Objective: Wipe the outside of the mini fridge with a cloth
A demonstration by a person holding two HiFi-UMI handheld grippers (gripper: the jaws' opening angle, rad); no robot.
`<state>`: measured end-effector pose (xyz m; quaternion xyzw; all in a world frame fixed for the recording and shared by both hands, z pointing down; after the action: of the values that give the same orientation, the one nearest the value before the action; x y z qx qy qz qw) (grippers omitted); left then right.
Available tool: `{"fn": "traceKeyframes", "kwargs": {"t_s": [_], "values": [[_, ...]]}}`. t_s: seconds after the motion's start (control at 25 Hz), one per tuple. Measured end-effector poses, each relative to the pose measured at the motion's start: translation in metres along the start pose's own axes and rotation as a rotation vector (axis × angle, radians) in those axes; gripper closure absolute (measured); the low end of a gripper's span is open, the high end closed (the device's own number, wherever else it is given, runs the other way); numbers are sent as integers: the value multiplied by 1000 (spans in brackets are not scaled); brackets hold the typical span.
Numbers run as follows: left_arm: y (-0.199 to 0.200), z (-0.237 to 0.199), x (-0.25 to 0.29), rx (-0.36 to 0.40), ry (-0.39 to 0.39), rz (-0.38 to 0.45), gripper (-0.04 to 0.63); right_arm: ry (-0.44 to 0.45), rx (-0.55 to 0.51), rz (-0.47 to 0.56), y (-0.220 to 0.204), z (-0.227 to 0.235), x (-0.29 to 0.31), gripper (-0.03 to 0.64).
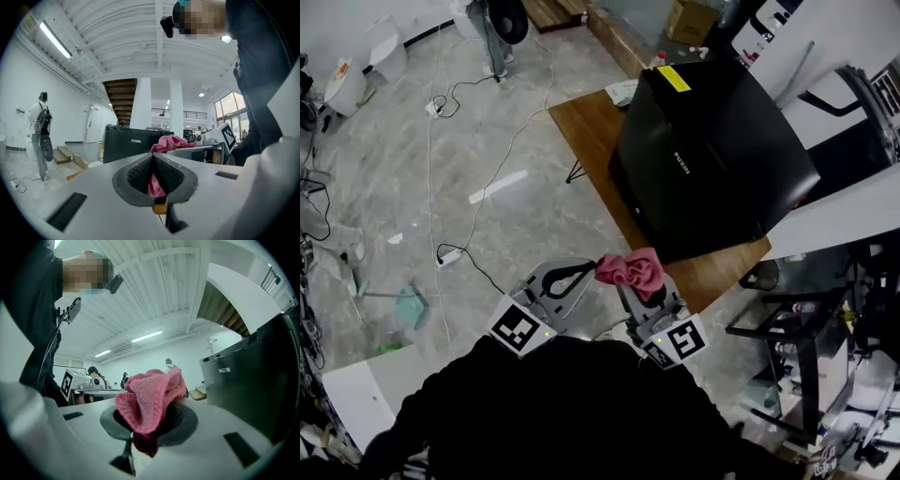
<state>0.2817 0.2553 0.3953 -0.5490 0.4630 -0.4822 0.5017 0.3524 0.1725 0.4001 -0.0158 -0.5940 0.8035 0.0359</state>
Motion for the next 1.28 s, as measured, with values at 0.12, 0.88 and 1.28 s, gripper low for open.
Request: {"fn": "traceKeyframes", "kwargs": {"t_s": [0.12, 0.88, 1.28], "values": [[0, -32, -41, 6, 61, 2, 589, 45, 0, -8, -5, -26, 44, 523], [8, -264, -100, 16, 340, 48, 589, 240, -106, -38, 7, -35, 307, 523], [36, -397, -37, 73, 385, 13, 589, 230, -100, -7, 49, 49, 416, 523]]}}
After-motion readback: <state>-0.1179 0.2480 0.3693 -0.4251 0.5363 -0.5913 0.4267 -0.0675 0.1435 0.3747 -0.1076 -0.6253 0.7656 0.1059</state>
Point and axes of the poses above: the fingertips, and each gripper's own axes: x forward along the fingers, z to its right, y out of its top, the point moved 4 cm from there along -x, backward along the fingers, and after that the axes turned 6 degrees about x, right-handed, at the moved point
